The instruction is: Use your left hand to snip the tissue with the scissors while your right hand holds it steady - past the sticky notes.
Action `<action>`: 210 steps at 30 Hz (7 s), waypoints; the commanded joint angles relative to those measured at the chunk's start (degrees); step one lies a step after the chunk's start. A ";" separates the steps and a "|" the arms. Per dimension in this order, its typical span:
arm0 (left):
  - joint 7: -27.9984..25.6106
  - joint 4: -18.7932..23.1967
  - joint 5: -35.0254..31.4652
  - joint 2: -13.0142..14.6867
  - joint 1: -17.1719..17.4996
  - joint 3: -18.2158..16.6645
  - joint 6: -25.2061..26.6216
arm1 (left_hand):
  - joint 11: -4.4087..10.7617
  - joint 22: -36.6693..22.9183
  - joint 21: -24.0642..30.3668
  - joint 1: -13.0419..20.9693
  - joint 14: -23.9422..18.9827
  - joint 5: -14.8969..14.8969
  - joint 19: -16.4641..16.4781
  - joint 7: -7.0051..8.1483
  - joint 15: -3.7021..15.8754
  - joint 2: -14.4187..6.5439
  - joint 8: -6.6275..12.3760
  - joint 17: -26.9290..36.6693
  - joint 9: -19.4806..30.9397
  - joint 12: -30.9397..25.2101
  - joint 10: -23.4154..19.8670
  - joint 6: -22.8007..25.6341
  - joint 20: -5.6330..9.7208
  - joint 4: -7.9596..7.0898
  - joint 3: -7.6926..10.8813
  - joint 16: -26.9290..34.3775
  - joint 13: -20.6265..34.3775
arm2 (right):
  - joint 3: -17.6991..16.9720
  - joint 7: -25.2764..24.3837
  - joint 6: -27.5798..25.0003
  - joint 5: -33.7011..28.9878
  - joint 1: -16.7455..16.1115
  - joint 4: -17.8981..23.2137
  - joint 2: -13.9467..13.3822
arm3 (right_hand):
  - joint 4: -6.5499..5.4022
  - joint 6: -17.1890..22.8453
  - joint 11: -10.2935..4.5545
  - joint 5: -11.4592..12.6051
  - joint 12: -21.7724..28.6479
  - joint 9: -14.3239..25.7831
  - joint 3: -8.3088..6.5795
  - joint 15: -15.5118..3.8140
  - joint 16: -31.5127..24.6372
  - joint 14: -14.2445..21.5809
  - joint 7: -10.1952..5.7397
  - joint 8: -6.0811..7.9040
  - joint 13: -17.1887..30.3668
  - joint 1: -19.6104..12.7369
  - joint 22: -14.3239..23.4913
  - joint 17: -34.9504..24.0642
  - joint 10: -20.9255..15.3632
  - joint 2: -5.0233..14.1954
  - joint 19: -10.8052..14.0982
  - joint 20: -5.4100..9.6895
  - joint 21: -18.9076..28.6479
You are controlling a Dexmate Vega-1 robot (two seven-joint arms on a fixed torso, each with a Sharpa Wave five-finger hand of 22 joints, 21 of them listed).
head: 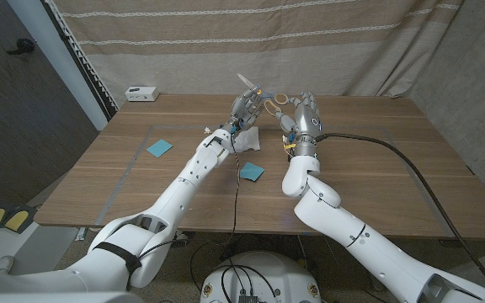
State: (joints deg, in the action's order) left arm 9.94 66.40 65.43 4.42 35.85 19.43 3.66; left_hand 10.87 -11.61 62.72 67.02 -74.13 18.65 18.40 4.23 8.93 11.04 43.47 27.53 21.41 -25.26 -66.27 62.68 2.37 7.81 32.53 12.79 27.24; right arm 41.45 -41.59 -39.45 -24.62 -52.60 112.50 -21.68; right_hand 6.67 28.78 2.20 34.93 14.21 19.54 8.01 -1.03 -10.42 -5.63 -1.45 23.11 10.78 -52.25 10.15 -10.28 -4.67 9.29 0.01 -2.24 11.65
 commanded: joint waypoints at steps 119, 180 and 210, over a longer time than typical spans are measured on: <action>3.76 0.69 -0.12 1.50 0.22 1.97 3.64 | 0.63 -0.16 0.66 1.88 -5.31 0.26 -0.43 -0.39 4.69 -2.07 1.27 0.21 1.58 -1.14 -0.32 0.22 6.72 -0.27 0.76 0.80 -0.47 | 9.87 -5.34 -20.09 -10.08 6.73 -6.15 4.72 | -0.94 1.58 2.22 -0.04 0.83 3.14 2.28 2.29 -0.41 2.70 3.98 0.47 0.08 -3.21 0.00 0.00 -4.93 -3.71 4.08 -1.91 0.24; 15.12 -3.10 -2.55 2.16 -1.38 3.96 1.72 | 0.59 -0.10 0.84 1.76 -5.35 0.19 -0.46 -0.59 4.71 -2.09 1.25 0.23 1.78 -1.53 -0.03 0.01 6.60 -0.28 1.04 0.91 -0.64 | 9.57 -4.37 -25.90 -8.49 7.28 -6.46 5.52 | -0.41 6.53 1.41 0.96 1.37 1.63 3.31 1.66 0.15 3.19 4.30 0.17 -0.01 -5.95 0.11 -0.01 -8.47 -3.12 4.93 -1.03 -0.37; 18.14 -8.07 -2.20 1.24 -3.88 2.69 3.59 | 0.60 -0.05 0.92 1.69 -5.46 0.08 -0.52 -0.49 4.70 -2.01 1.20 0.36 1.75 -1.75 0.03 0.10 6.47 -0.24 1.22 1.14 -0.81 | 9.64 -5.01 -26.06 -5.99 8.57 -8.37 5.61 | -1.43 3.00 -0.22 1.18 0.69 -2.38 4.57 3.23 0.38 2.43 4.61 -4.59 0.00 -4.87 0.19 -0.07 -8.22 -2.82 3.91 -1.42 -0.73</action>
State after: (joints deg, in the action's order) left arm 26.50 61.88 62.98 6.26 33.82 23.02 6.58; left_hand 11.13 -11.44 63.39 67.27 -73.43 18.44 17.77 3.58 8.48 11.23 44.54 26.29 23.13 -26.74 -66.15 62.74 2.35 8.06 32.78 13.00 26.25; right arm 51.04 -47.23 -65.38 -32.45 -44.42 104.12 -15.83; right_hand 5.35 31.87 2.52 35.83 15.01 17.57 12.27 1.77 -10.29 -2.28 3.19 18.83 10.68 -57.45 10.18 -10.25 -12.86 6.34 4.71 -3.87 11.22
